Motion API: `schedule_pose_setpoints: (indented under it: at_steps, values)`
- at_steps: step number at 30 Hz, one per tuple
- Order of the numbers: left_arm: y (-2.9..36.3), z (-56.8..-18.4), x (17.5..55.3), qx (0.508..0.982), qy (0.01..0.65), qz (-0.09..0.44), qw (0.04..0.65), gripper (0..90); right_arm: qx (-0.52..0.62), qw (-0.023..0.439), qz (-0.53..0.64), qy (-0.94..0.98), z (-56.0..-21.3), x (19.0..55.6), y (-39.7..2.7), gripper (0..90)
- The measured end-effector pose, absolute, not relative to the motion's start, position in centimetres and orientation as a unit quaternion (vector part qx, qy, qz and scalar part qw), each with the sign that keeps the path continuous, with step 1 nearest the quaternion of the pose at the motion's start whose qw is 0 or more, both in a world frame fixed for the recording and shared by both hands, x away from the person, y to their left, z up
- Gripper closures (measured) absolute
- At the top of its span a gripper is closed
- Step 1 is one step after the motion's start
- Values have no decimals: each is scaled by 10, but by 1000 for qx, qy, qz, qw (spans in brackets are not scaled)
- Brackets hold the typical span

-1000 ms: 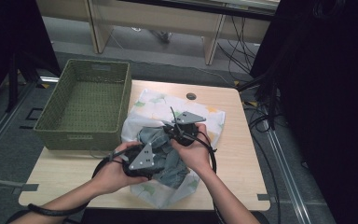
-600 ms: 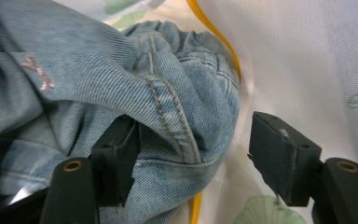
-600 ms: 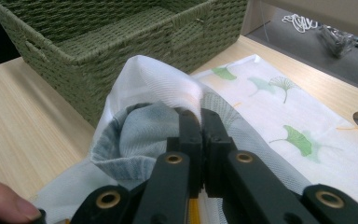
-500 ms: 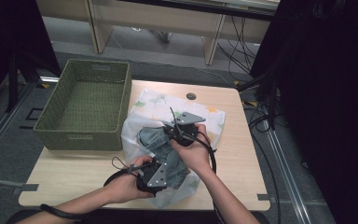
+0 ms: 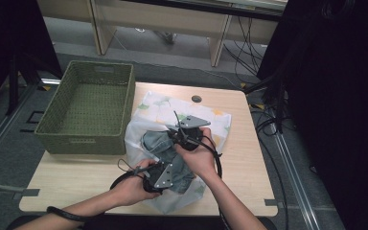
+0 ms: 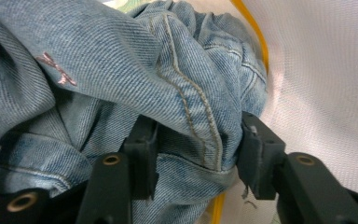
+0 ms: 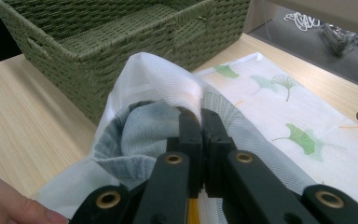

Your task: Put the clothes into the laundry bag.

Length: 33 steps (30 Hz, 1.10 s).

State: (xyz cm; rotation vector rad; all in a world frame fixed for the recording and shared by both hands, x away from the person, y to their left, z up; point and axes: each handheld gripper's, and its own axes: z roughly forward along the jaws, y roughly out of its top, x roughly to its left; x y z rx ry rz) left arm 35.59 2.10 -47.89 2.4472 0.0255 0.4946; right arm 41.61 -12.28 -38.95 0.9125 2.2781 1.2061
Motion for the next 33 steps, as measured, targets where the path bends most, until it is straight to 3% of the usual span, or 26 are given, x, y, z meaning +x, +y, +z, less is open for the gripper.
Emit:
schedule_pose_setpoints:
  at_steps: [20, 33]
  values:
    - [20, -479, 360, 929, 47, 169, 327, 795, 329, 201, 432, 815, -390, 415, -122, 898]
    - [23, -463, 363, 917, 66, 180, 349, 838, 333, 199, 435, 813, -387, 413, -121, 899]
